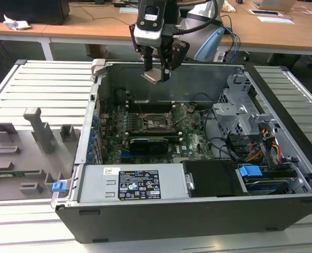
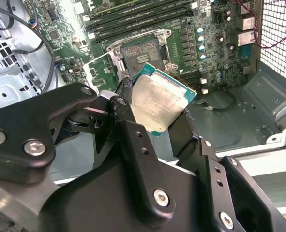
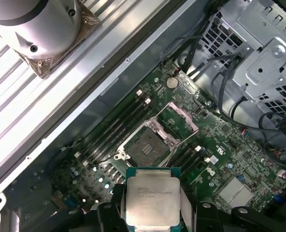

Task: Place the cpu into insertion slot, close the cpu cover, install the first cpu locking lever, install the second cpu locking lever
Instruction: 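Place the cpu into insertion slot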

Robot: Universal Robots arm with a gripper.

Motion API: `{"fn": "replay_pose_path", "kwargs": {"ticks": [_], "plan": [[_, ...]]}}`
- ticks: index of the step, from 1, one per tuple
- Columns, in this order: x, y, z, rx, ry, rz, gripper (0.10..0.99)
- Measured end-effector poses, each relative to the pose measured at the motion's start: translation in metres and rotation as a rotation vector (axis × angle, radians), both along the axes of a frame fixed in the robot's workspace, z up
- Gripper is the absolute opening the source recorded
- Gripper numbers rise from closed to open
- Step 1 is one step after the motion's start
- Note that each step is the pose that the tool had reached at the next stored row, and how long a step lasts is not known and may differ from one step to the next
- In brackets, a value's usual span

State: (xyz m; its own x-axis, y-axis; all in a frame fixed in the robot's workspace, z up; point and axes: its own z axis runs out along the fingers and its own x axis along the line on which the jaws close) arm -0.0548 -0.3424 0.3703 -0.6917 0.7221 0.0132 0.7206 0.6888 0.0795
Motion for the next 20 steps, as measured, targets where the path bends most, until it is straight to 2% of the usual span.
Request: {"fn": "replay_pose_path", "kwargs": {"ticks": [20], "plan": [[0.0, 0.0, -0.0017, 0.0, 0.0001, -0.076, 0.541]]}}
